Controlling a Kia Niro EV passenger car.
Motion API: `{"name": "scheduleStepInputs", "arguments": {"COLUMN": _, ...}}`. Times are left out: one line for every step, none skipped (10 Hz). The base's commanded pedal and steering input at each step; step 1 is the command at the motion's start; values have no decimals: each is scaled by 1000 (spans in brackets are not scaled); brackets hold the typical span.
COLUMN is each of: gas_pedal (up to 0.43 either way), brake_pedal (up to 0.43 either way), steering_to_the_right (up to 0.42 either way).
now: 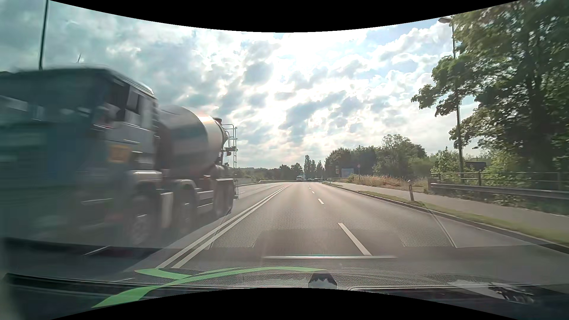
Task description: Follow the waypoints while adhering to traffic rules and regulations
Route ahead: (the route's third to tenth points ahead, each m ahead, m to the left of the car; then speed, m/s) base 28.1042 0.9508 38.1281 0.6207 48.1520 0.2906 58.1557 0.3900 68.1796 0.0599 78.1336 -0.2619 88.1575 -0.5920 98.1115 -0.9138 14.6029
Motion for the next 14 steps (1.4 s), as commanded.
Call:
{"name": "scheduleStepInputs", "arguments": {"gas_pedal": 228, "brake_pedal": 0, "steering_to_the_right": -7}}
{"name": "scheduleStepInputs", "arguments": {"gas_pedal": 220, "brake_pedal": 0, "steering_to_the_right": -7}}
{"name": "scheduleStepInputs", "arguments": {"gas_pedal": 189, "brake_pedal": 0, "steering_to_the_right": -7}}
{"name": "scheduleStepInputs", "arguments": {"gas_pedal": 138, "brake_pedal": 0, "steering_to_the_right": -6}}
{"name": "scheduleStepInputs", "arguments": {"gas_pedal": 138, "brake_pedal": 0, "steering_to_the_right": -6}}
{"name": "scheduleStepInputs", "arguments": {"gas_pedal": 138, "brake_pedal": 0, "steering_to_the_right": -6}}
{"name": "scheduleStepInputs", "arguments": {"gas_pedal": 169, "brake_pedal": 0, "steering_to_the_right": -5}}
{"name": "scheduleStepInputs", "arguments": {"gas_pedal": 197, "brake_pedal": 0, "steering_to_the_right": -4}}
{"name": "scheduleStepInputs", "arguments": {"gas_pedal": 220, "brake_pedal": 0, "steering_to_the_right": -1}}
{"name": "scheduleStepInputs", "arguments": {"gas_pedal": 228, "brake_pedal": 0, "steering_to_the_right": 1}}
{"name": "scheduleStepInputs", "arguments": {"gas_pedal": 228, "brake_pedal": 0, "steering_to_the_right": 1}}
{"name": "scheduleStepInputs", "arguments": {"gas_pedal": 228, "brake_pedal": 0, "steering_to_the_right": 1}}
{"name": "scheduleStepInputs", "arguments": {"gas_pedal": 220, "brake_pedal": 0, "steering_to_the_right": 1}}
{"name": "scheduleStepInputs", "arguments": {"gas_pedal": 220, "brake_pedal": 0, "steering_to_the_right": 1}}
